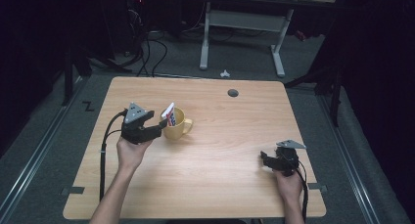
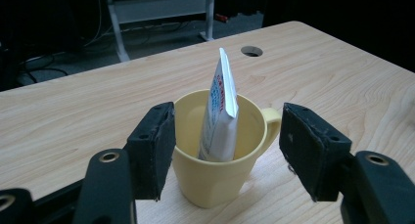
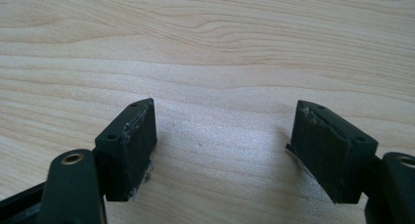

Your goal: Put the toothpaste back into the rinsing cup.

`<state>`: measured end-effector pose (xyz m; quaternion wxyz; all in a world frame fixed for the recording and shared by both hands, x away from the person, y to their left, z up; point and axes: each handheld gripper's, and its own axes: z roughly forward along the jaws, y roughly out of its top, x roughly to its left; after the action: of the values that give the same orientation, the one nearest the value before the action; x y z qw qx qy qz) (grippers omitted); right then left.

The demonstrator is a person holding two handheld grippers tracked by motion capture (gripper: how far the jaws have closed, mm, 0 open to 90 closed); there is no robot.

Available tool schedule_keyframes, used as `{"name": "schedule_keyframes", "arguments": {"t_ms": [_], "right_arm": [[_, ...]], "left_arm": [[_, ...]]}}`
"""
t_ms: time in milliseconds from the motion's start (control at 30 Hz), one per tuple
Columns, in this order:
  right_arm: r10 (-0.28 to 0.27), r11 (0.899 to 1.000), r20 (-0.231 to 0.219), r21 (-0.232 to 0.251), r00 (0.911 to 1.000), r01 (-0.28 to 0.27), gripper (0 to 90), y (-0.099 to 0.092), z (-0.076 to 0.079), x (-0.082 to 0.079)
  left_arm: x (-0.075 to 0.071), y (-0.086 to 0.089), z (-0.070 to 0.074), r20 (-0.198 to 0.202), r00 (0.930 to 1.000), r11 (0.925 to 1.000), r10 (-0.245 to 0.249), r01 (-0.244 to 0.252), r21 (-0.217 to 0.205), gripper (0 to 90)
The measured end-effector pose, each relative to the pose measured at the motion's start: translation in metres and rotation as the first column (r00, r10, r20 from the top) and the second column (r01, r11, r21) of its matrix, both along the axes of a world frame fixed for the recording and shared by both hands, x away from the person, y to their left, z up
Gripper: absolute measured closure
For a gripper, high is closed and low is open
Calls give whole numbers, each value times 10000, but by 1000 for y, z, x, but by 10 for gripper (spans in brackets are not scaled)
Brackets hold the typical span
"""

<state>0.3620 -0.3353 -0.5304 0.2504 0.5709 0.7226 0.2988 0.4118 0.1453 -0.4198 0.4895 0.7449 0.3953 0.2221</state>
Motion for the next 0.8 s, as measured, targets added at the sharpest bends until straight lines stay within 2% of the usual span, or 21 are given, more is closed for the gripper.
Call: {"name": "schedule_keyframes", "arguments": {"t_ms": [233,800], "right_arm": [[11,10000,1,1,10000,-11,251,0,0,0],[4,10000,-1,6,10000,-4,252,0,0,0]], "left_arm": [[-2,8,0,-32,9999,9997,142,-143,-209,389],[-8,19,5,72,9995,9991,316,-314,-293,393]]}}
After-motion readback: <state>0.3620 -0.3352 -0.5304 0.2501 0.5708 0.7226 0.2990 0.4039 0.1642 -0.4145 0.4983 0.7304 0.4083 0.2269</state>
